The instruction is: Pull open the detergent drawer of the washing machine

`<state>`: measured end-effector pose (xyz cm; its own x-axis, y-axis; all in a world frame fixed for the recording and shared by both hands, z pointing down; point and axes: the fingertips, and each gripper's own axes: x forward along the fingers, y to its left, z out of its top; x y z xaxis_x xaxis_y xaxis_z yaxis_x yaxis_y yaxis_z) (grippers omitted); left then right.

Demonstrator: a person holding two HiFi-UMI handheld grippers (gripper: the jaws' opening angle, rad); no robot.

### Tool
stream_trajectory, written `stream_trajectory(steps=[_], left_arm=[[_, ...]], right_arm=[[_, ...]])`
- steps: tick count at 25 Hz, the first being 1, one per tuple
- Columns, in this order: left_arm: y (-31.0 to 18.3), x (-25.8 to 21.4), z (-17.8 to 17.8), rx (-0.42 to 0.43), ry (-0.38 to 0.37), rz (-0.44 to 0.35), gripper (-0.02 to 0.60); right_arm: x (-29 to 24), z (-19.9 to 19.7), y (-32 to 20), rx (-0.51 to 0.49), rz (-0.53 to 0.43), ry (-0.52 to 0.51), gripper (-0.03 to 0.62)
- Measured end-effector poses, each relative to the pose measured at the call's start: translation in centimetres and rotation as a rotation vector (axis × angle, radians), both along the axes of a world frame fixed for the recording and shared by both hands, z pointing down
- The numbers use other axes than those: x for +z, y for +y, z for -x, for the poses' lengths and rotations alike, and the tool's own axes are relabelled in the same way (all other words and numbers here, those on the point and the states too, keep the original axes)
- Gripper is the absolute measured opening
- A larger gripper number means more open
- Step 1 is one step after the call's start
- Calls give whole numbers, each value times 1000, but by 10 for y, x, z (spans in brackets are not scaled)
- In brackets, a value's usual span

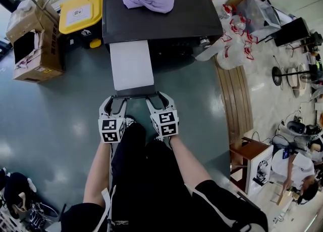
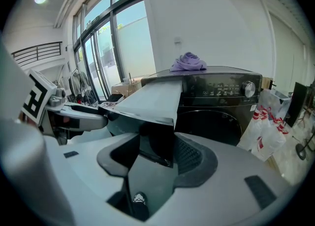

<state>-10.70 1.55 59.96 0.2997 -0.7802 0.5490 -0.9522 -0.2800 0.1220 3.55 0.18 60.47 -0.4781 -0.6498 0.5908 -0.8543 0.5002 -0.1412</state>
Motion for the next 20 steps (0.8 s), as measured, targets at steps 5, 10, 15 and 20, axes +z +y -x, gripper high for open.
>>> stream_trajectory(steps=[5,10,15,20], left_arm=[[2,1,0,-4,-4,9,244],[8,4,-3,-9,-5,19,245],[6,5,-4,-18,-6,5,245],[13,5,6,-78,53,41,245]], right_arm=[[2,0,3,0,16,-3,221],[6,-2,9,0,22,-3,222],[6,-2,7,-8,7,-13,224],[9,-10,12,10,49,-55,235]])
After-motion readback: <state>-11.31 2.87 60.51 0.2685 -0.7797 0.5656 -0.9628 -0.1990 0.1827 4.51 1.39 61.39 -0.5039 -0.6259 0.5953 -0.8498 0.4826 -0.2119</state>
